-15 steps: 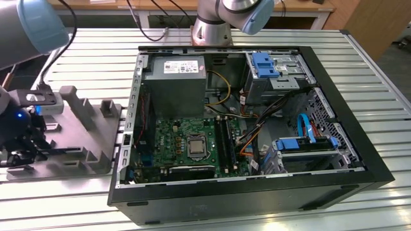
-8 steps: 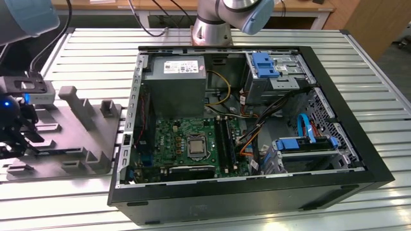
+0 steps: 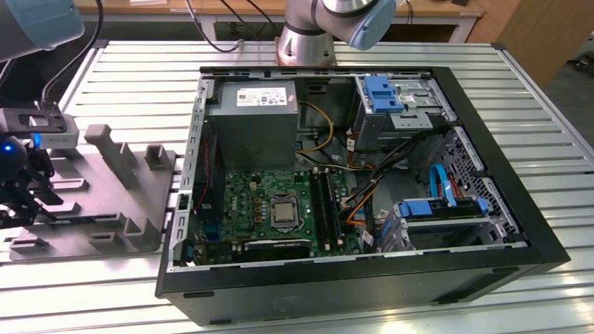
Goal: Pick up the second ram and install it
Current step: 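Pick up the second ram and move it above second insertion slot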
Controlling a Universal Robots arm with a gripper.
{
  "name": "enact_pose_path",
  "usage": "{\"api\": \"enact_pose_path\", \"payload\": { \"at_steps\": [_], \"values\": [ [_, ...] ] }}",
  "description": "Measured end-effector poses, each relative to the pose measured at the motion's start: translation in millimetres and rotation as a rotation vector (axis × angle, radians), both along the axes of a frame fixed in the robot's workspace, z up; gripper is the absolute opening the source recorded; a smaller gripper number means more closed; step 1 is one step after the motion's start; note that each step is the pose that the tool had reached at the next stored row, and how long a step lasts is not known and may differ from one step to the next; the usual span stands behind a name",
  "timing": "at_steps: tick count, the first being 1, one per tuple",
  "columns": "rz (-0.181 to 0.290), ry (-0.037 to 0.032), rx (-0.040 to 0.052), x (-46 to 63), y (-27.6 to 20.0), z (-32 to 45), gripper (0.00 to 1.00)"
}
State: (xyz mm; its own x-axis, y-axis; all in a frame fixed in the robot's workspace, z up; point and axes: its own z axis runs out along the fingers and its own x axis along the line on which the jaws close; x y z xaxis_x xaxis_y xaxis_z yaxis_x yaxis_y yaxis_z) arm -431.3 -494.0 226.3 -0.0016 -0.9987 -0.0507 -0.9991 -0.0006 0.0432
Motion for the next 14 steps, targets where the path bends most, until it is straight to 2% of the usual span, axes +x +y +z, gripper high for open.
{"api": "enact_pose_path", "payload": {
  "at_steps": [6, 14],
  "values": [
    [0.0, -0.0002, -0.0001, 0.0, 0.0, -0.1, 0.36],
    [0.0, -0.0001, -0.0001, 0.0, 0.0, -6.8, 0.36]
  ]
}}
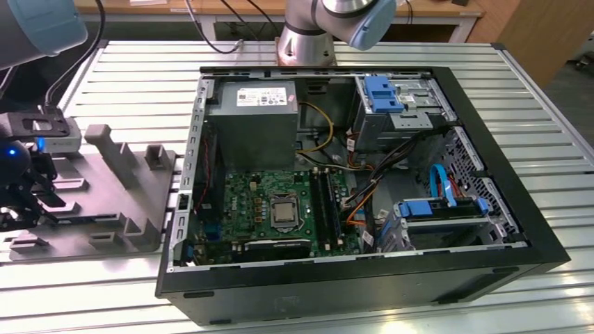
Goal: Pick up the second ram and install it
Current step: 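Pick up the second ram and move it above second insertion slot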
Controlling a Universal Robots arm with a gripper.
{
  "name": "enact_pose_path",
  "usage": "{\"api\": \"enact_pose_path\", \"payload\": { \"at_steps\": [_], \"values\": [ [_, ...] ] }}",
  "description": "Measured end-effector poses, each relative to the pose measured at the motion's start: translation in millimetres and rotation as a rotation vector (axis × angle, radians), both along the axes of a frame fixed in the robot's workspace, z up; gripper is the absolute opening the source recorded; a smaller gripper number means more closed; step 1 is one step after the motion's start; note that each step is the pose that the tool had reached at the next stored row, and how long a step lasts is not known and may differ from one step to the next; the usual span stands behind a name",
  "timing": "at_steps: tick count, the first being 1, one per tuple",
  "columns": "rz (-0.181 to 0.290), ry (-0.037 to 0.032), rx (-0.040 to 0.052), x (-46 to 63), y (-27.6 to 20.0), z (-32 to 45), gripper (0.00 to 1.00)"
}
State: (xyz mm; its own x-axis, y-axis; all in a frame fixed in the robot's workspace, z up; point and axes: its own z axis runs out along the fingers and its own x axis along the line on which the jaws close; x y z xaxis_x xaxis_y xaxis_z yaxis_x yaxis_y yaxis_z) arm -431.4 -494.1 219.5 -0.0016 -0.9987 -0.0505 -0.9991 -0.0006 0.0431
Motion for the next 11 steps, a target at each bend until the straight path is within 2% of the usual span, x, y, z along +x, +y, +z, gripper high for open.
{"api": "enact_pose_path", "payload": {
  "at_steps": [11],
  "values": [
    [0.005, -0.0018, 0.0018, -1.3, 0.5, -6.7, 0.36]
  ]
}}
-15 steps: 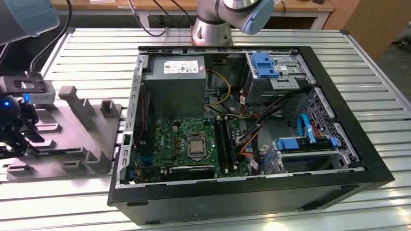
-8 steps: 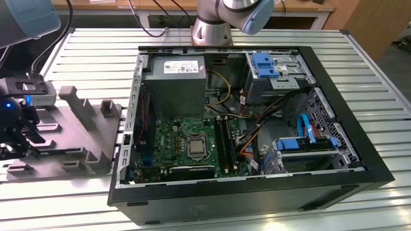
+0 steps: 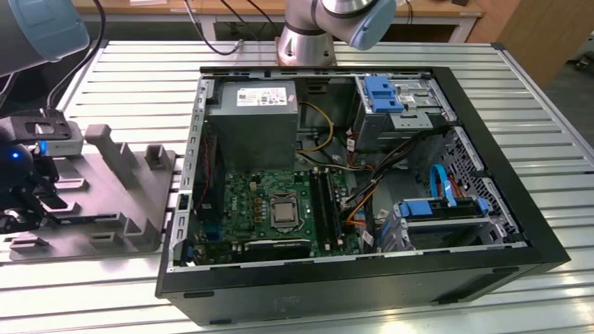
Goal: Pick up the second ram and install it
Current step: 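Pick up the second ram and move it above second insertion slot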
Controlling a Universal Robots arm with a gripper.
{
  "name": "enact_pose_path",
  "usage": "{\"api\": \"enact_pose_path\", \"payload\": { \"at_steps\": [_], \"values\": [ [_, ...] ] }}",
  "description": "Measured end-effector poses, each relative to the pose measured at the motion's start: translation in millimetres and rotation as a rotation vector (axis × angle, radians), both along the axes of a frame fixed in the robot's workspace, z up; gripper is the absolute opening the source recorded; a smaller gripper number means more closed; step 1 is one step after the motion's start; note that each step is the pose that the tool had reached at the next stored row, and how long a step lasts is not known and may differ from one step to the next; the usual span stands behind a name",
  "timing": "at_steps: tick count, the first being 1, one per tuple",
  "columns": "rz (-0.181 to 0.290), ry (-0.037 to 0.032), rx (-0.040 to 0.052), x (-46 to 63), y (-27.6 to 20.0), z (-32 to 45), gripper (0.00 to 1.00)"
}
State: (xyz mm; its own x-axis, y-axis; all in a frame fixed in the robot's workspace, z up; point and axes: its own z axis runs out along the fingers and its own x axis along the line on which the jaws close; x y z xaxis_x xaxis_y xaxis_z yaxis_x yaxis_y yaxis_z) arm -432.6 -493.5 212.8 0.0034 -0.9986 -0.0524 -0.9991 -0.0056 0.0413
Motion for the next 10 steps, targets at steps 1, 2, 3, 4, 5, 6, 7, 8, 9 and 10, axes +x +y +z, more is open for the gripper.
{"api": "enact_pose_path", "payload": {
  "at_steps": [1, 2, 3, 4, 5, 6, 7, 8, 9, 10],
  "values": [
    [0.0, 0.0001, 0.0, 0.0, 0.0, 0.0, 0.36],
    [0.0, 0.0001, -0.0001, 0.0, 0.0, 0.0, 0.36],
    [0.0, 0.0001, 0.0, 0.0, 0.0, 0.0, 0.36],
    [0.0, -0.0003, 0.0003, 0.0, 0.0, -0.7, 0.36],
    [0.0, -0.0006, 0.0004, 0.1, 0.2, -2.1, 0.36],
    [0.0, -0.0003, 0.0002, 0.0, 0.7, -3.0, 0.36],
    [0.0, 0.0, 0.0, -0.1, 1.2, -3.6, 0.36],
    [0.0, -0.0001, 0.0001, 0.0, 1.5, -4.5, 0.36],
    [0.0, -0.0002, 0.0002, 0.1, 1.7, -5.7, 0.36],
    [0.0, -0.0003, 0.0002, 0.1, 1.7, -6.8, 0.36]
  ]
}}
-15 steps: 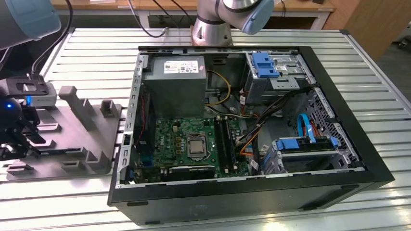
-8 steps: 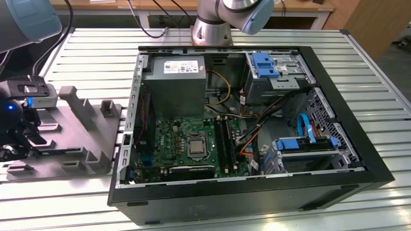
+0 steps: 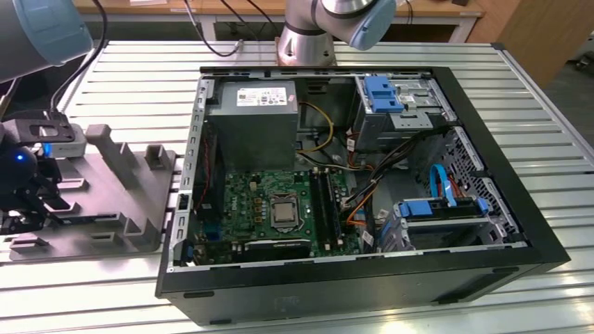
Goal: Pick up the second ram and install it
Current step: 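Pick up the second ram and move it above second insertion slot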
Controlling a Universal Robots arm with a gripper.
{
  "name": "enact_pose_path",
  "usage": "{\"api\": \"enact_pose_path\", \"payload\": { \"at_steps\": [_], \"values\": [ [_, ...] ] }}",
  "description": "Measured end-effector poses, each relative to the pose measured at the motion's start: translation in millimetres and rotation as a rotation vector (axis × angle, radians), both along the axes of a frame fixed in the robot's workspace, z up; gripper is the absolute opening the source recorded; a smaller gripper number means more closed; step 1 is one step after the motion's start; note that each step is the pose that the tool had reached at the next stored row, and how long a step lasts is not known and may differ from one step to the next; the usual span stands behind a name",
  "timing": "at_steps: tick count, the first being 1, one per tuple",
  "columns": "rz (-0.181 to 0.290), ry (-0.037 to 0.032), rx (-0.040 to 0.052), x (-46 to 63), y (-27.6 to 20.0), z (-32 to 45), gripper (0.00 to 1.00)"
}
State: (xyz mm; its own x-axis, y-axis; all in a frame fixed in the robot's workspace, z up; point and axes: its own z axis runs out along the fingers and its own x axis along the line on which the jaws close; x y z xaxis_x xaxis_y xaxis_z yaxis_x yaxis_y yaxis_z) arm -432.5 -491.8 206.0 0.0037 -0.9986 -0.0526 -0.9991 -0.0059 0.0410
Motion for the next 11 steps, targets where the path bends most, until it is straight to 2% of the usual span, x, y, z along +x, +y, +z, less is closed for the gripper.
{"api": "enact_pose_path", "payload": {
  "at_steps": [11],
  "values": [
    [0.0, 0.0002, -0.0001, -0.1, 0.1, -4.3, 0.36]
  ]
}}
